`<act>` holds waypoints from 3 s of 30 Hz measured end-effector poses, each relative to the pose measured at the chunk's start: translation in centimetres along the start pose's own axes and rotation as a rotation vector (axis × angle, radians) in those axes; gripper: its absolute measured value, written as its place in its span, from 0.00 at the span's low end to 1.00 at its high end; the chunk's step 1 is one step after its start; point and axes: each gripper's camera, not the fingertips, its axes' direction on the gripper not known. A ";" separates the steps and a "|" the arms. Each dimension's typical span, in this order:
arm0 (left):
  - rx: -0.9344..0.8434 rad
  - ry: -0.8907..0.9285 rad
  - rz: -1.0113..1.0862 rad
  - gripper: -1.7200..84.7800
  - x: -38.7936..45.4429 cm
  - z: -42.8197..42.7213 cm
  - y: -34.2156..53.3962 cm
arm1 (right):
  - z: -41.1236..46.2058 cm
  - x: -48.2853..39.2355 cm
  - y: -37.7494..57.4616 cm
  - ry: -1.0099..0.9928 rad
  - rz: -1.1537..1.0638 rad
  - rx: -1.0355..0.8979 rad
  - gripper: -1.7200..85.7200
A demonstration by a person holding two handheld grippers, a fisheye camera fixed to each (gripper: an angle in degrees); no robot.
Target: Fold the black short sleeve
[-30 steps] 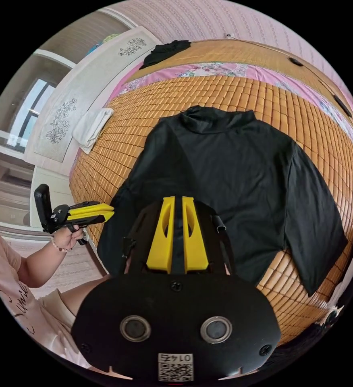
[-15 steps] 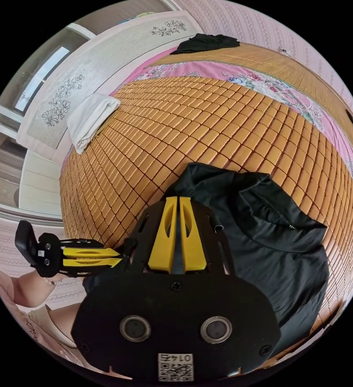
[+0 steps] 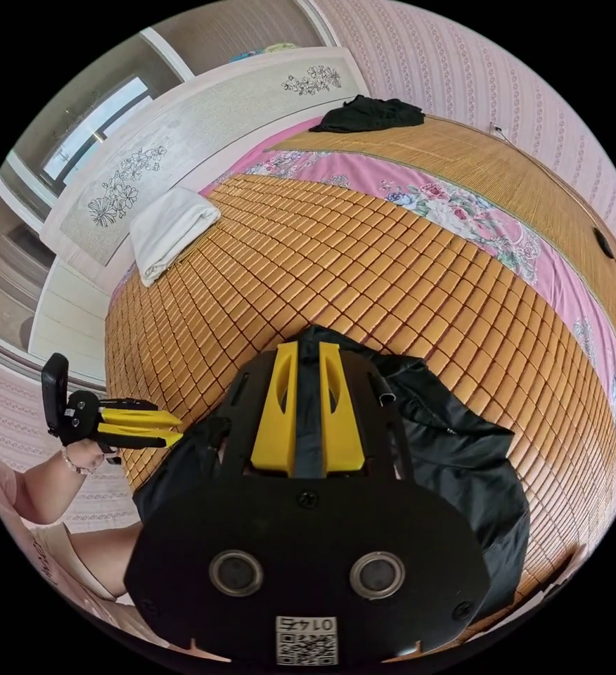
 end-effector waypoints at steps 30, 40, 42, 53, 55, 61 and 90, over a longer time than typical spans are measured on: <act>-0.275 -0.091 0.313 0.05 13.2 30.6 -5.8 | -8.0 -1.6 26.8 0.098 0.296 -0.069 0.01; -0.336 -0.089 0.521 0.07 22.1 41.0 -10.9 | -17.1 0.0 40.3 0.164 0.596 -0.035 0.01; -0.345 -0.080 0.568 0.07 24.3 43.3 -11.6 | -18.3 0.6 42.5 0.213 0.643 -0.030 0.01; -0.380 -0.084 0.863 0.08 38.4 56.0 -15.1 | -22.8 4.6 50.8 0.219 0.757 0.020 0.01; -0.374 -0.066 0.882 0.08 40.0 57.7 -15.8 | -23.6 5.7 52.2 0.233 0.775 0.029 0.01; -0.340 -0.067 0.864 0.08 43.4 63.2 -20.2 | -25.0 8.7 54.8 0.239 0.850 0.122 0.05; -0.274 -0.225 1.014 0.01 53.7 73.9 -21.5 | -24.8 13.6 57.3 0.206 0.939 0.205 0.02</act>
